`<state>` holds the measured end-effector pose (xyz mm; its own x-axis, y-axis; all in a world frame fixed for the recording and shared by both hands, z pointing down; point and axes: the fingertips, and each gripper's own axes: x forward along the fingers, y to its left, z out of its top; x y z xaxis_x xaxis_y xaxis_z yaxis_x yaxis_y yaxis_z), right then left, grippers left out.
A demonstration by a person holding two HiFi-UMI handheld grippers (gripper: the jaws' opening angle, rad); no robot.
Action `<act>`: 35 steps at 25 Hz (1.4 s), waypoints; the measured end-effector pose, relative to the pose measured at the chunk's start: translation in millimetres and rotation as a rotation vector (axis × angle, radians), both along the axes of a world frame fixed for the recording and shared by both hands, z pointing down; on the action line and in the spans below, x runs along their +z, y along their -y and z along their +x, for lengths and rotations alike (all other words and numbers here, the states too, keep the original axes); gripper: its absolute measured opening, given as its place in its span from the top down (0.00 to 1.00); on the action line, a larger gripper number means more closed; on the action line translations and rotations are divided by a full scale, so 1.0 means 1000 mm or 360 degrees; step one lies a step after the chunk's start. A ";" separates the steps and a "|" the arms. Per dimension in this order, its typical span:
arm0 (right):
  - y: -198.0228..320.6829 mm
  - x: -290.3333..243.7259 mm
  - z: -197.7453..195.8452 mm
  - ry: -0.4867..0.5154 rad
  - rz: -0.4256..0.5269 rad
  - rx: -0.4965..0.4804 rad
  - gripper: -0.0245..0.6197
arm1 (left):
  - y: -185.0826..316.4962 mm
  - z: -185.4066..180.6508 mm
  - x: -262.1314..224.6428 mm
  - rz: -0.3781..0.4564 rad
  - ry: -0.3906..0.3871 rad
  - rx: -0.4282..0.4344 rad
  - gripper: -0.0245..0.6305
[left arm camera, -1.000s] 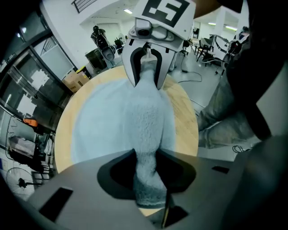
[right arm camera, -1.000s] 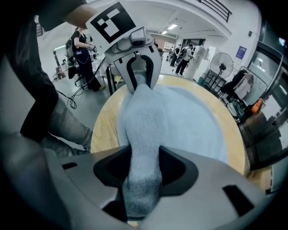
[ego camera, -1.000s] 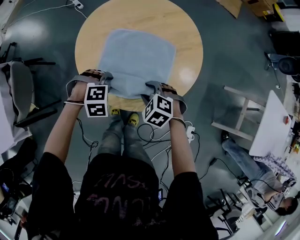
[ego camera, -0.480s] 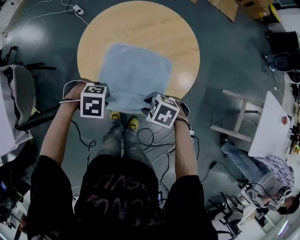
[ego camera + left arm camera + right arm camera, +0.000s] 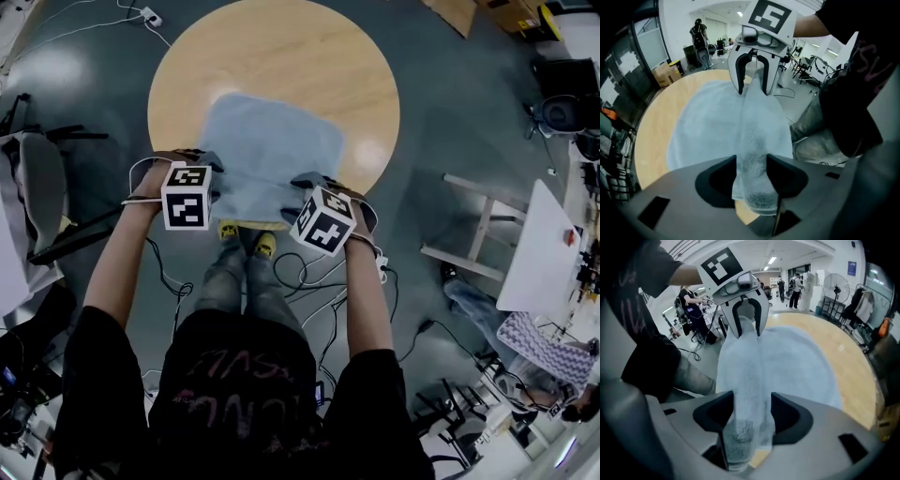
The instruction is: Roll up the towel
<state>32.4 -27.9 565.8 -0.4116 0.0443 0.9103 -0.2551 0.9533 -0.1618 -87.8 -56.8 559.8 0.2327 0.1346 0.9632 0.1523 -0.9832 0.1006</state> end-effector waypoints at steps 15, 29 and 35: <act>-0.011 -0.052 0.020 0.0028 0.0569 0.0053 0.59 | 0.009 -0.016 -0.050 0.0316 -0.0148 -0.0091 0.64; -0.033 -0.029 -0.008 -0.0117 0.0965 0.0095 0.53 | -0.033 0.003 -0.044 0.0782 -0.0232 -0.0046 0.64; -0.009 -0.007 0.002 -0.0206 0.0842 0.0063 0.51 | -0.006 0.003 -0.018 0.0741 -0.0144 -0.0047 0.59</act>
